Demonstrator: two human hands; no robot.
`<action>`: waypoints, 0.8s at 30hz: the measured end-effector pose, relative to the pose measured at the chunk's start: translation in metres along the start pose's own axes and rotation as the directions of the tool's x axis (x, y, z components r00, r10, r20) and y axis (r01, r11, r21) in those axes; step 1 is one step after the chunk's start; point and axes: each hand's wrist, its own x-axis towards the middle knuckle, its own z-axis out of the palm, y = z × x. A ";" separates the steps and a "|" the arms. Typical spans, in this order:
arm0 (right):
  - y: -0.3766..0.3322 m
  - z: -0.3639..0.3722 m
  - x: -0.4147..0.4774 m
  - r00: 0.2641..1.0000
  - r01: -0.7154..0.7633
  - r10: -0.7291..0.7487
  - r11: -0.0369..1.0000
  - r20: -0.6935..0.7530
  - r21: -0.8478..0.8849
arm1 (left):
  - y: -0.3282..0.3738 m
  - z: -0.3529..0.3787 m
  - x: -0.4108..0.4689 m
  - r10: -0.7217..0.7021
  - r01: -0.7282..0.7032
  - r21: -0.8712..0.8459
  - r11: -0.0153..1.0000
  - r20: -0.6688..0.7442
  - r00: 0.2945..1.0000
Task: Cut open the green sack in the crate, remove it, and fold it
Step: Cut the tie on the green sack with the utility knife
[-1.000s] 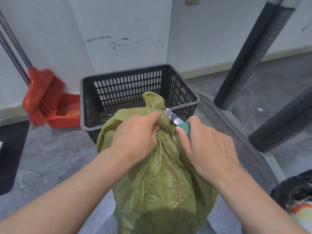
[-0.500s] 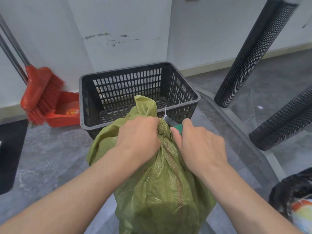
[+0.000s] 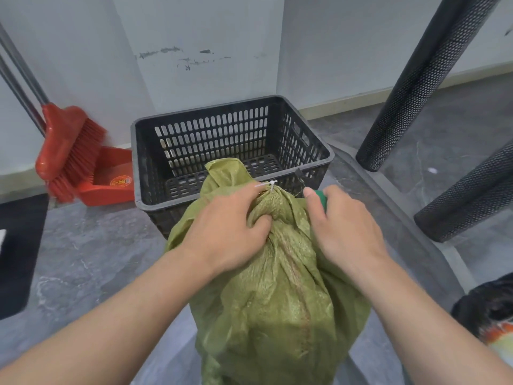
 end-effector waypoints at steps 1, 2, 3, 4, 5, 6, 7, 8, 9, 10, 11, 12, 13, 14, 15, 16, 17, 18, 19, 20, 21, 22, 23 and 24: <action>-0.001 0.001 0.000 1.000 0.001 -0.001 1.000 -0.010 0.026 | 0.000 0.001 -0.001 -0.006 0.006 -0.034 0.999 0.014 1.000; -0.001 0.002 0.001 1.000 0.002 -0.001 0.999 -0.017 0.052 | -0.001 0.003 0.000 -0.013 0.015 -0.063 0.998 0.028 1.000; -0.002 0.004 0.001 1.000 0.003 -0.001 0.997 -0.020 0.078 | -0.001 0.003 0.000 -0.021 0.025 -0.085 0.996 0.042 0.999; -0.003 0.006 0.002 1.000 0.003 -0.001 0.994 -0.018 0.106 | -0.003 0.005 0.000 -0.032 0.037 -0.106 0.994 0.051 0.998; -0.004 0.008 0.002 1.000 0.003 -0.002 0.990 -0.011 0.139 | -0.003 0.006 0.001 -0.038 0.045 -0.133 0.990 0.052 0.998; -0.004 0.010 0.002 1.000 0.004 -0.004 0.985 -0.005 0.173 | -0.003 0.008 0.002 -0.038 0.044 -0.164 0.985 0.043 0.998; -0.003 0.012 0.003 1.000 0.006 -0.006 0.979 -0.004 0.205 | -0.002 0.010 0.003 -0.034 0.037 -0.191 0.981 0.020 0.999; -0.003 0.014 0.003 1.000 0.009 -0.007 0.972 -0.007 0.233 | -0.002 0.013 0.004 -0.037 0.032 -0.217 0.976 -0.019 0.999; -0.002 0.015 0.003 1.000 0.016 -0.013 0.967 -0.013 0.254 | -0.001 0.015 0.005 -0.054 0.036 -0.250 0.968 -0.066 0.996; -0.002 0.016 0.004 1.000 0.026 -0.021 0.963 -0.021 0.268 | -0.001 0.017 0.007 -0.075 0.038 -0.294 0.955 -0.116 0.990; -0.002 0.016 0.004 0.999 0.034 -0.027 0.960 -0.029 0.278 | 0.000 0.019 0.009 -0.090 0.027 -0.351 0.936 -0.166 0.982; -0.002 0.016 0.004 0.999 0.040 -0.031 0.957 -0.036 0.286 | 0.002 0.020 0.010 -0.101 0.008 -0.409 0.912 -0.206 0.973; -0.003 0.016 0.004 0.999 0.044 -0.034 0.955 -0.039 0.293 | 0.005 0.020 0.010 -0.107 -0.017 -0.464 0.886 -0.239 0.965; -0.003 0.015 0.004 0.999 0.043 -0.034 0.953 -0.037 0.301 | 0.007 0.019 0.011 -0.114 -0.036 -0.510 0.859 -0.261 0.958; -0.004 0.014 0.003 0.999 0.041 -0.033 0.950 -0.031 0.311 | 0.009 0.018 0.012 -0.129 -0.049 -0.551 0.833 -0.280 0.951; -0.004 0.013 0.002 0.999 0.039 -0.033 0.946 -0.025 0.321 | 0.009 0.018 0.013 -0.149 -0.054 -0.588 0.807 -0.292 0.945; -0.004 0.012 0.001 0.999 0.042 -0.037 0.943 -0.022 0.331 | 0.009 0.017 0.014 -0.168 -0.057 -0.622 0.781 -0.296 0.940; -0.004 0.011 0.000 0.999 0.043 -0.038 0.940 -0.020 0.339 | 0.009 0.015 0.014 -0.180 -0.062 -0.664 0.745 -0.290 0.940; -0.004 0.009 -0.001 0.999 0.037 -0.034 0.934 -0.017 0.356 | 0.009 0.014 0.015 -0.192 -0.066 -0.722 0.689 -0.269 0.944; -0.004 0.008 -0.001 1.000 0.023 -0.020 0.923 -0.010 0.385 | 0.010 0.011 0.015 -0.213 -0.052 -0.792 0.609 -0.226 0.950; -0.003 0.006 -0.001 1.000 0.003 -0.002 0.905 -0.002 0.426 | 0.010 0.007 0.016 -0.240 -0.021 -0.848 0.529 -0.174 0.955; -0.002 0.006 0.000 1.000 -0.020 0.018 0.885 0.009 0.464 | 0.010 0.002 0.017 -0.270 0.004 -0.871 0.492 -0.148 0.951; -0.001 0.006 0.001 0.999 -0.039 0.036 0.869 0.016 0.493 | 0.009 -0.004 0.019 -0.302 0.014 -0.860 0.509 -0.164 0.939; 0.001 0.005 0.002 0.999 -0.053 0.049 0.856 0.021 0.514 | 0.007 -0.009 0.021 -0.336 0.007 -0.832 0.555 -0.216 0.917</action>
